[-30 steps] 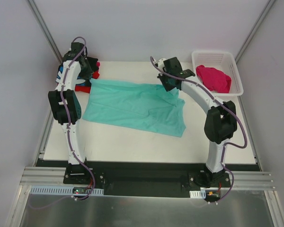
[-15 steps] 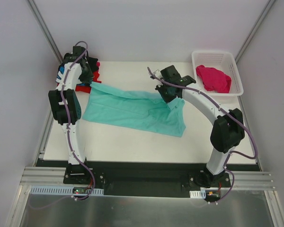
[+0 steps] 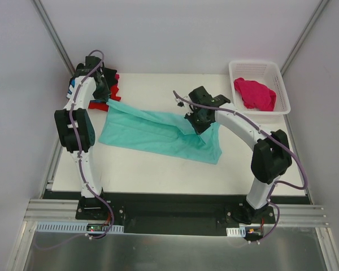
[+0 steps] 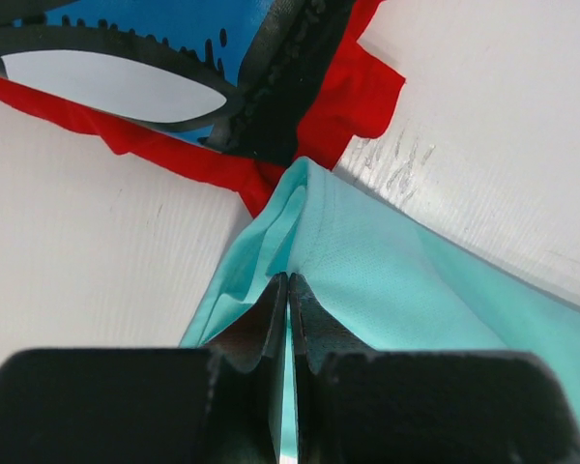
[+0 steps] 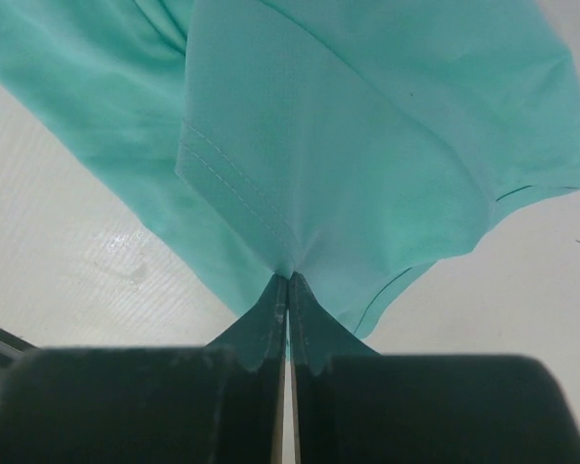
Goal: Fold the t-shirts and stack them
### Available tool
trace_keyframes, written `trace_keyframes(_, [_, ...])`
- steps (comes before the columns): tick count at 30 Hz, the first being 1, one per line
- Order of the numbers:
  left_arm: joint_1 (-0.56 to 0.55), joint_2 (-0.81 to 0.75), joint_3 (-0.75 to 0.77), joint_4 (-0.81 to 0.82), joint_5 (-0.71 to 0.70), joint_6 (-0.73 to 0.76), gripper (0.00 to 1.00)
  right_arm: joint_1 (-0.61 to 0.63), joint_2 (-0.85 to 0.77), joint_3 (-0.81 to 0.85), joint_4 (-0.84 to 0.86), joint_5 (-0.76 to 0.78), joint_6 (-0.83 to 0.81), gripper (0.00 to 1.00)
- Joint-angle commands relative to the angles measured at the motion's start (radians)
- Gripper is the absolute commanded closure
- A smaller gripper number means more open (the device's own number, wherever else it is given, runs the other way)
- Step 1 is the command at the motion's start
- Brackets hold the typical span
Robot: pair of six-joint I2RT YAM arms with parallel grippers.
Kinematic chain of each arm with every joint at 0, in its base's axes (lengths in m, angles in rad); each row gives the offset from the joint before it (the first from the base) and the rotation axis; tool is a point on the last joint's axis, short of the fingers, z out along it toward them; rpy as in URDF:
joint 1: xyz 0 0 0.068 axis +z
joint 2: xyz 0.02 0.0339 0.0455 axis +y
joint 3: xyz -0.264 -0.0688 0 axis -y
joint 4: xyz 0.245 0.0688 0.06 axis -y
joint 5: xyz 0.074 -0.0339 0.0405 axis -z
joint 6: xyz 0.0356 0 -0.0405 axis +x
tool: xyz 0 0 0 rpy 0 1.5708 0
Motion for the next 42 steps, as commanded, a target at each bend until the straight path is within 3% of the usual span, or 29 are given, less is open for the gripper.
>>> trace_keyframes(1, [0.012, -0.114, -0.04, -0.002, -0.022, 0.016, 1.0, 0.014, -0.049, -0.022, -0.054, -0.023, 0.014, 0.99])
trace_keyframes(17, [0.011, -0.229, -0.261, 0.018, -0.034, 0.012, 1.0, 0.041, -0.079, -0.065, -0.094, -0.025, 0.02, 0.99])
trace_keyframes(42, [0.023, -0.335, -0.414, -0.008, -0.033, -0.002, 1.0, 0.09, -0.108, -0.101, -0.134, -0.026, 0.033, 0.99])
